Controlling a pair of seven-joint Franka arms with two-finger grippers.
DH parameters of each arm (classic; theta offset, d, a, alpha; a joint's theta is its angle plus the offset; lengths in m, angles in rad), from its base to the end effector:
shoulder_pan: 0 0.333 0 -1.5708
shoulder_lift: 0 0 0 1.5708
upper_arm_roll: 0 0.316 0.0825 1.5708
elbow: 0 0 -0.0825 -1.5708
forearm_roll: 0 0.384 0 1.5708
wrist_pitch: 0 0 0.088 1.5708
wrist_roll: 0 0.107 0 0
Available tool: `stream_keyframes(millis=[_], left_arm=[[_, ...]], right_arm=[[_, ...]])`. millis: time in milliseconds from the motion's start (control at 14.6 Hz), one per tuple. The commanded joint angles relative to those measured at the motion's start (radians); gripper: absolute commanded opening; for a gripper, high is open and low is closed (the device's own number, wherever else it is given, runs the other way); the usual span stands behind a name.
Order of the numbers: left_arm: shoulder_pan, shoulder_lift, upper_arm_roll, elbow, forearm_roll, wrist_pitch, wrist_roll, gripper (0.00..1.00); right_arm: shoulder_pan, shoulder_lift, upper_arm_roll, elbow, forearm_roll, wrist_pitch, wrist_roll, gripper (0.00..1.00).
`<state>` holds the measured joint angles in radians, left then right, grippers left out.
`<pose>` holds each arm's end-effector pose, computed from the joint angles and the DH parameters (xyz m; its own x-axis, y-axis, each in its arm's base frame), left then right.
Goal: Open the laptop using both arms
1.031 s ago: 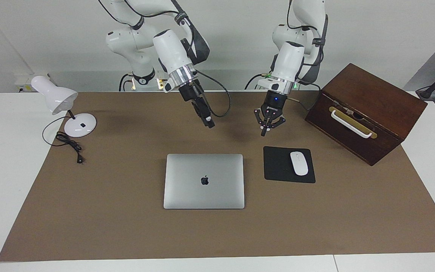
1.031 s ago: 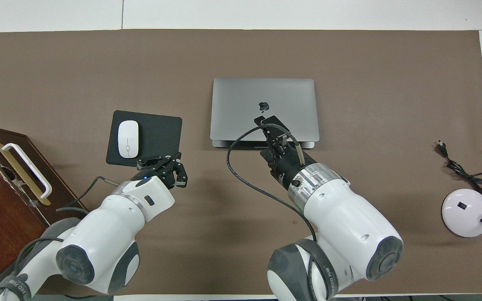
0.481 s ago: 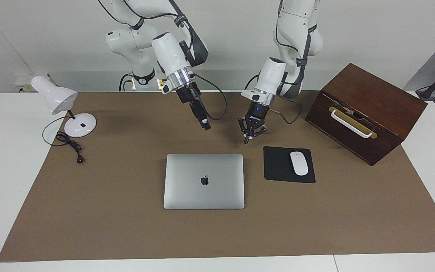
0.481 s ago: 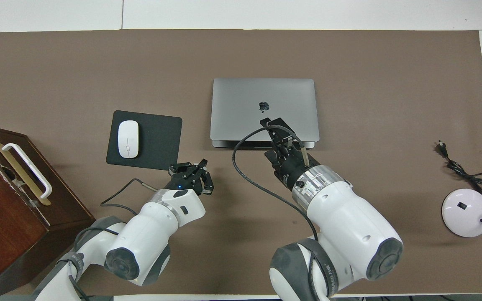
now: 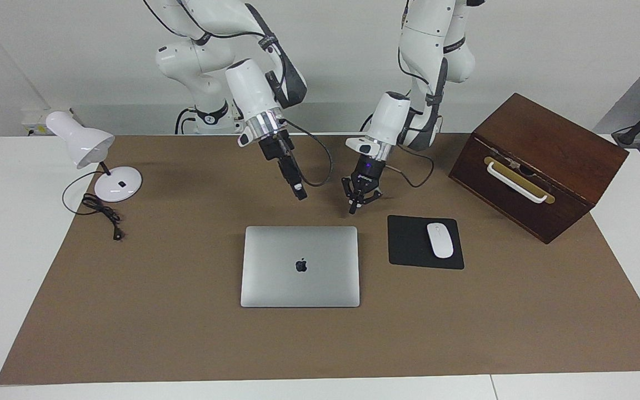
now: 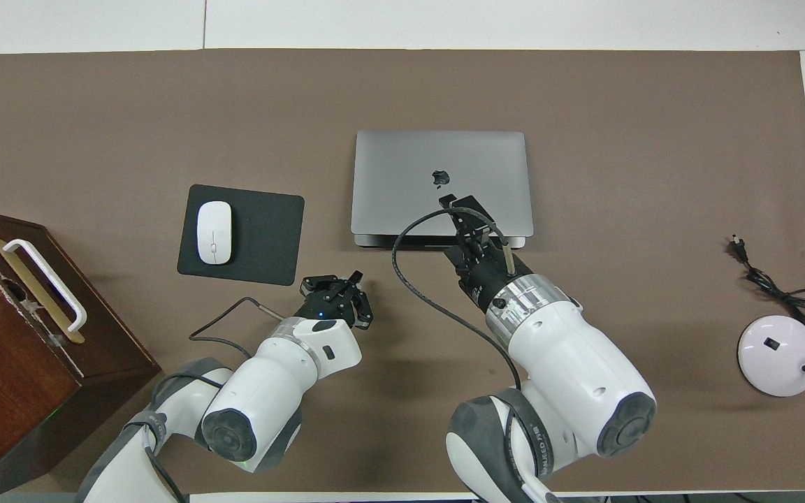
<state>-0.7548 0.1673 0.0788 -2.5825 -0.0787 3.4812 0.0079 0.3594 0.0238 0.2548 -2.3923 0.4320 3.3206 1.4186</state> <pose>0.3908 -0.3014 0.2868 0.6141 -0.4199 0.6682 -0.5730 -0.8194 0.0117 0.4652 0.2733 0.4111 0.3679 -0.9141 -0.1704 -0.6410 -0.1165 -0.7587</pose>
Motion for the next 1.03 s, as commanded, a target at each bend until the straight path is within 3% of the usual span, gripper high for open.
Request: stream_keyframes(millis=[0, 962], left_arm=[[-0.017, 0.07, 0.015, 0.07, -0.001, 0.021, 0.014, 0.0], [0.017, 0.156, 0.015, 0.18, 0.002, 0.018, 0.01, 0.0]], right_arm=[[-0.008, 0.016, 0.009, -0.01, 0.021, 0.034, -0.006, 1.0], [-0.017, 0.105, 0.009, -0.007, 0.021, 0.071, -0.007, 1.0]])
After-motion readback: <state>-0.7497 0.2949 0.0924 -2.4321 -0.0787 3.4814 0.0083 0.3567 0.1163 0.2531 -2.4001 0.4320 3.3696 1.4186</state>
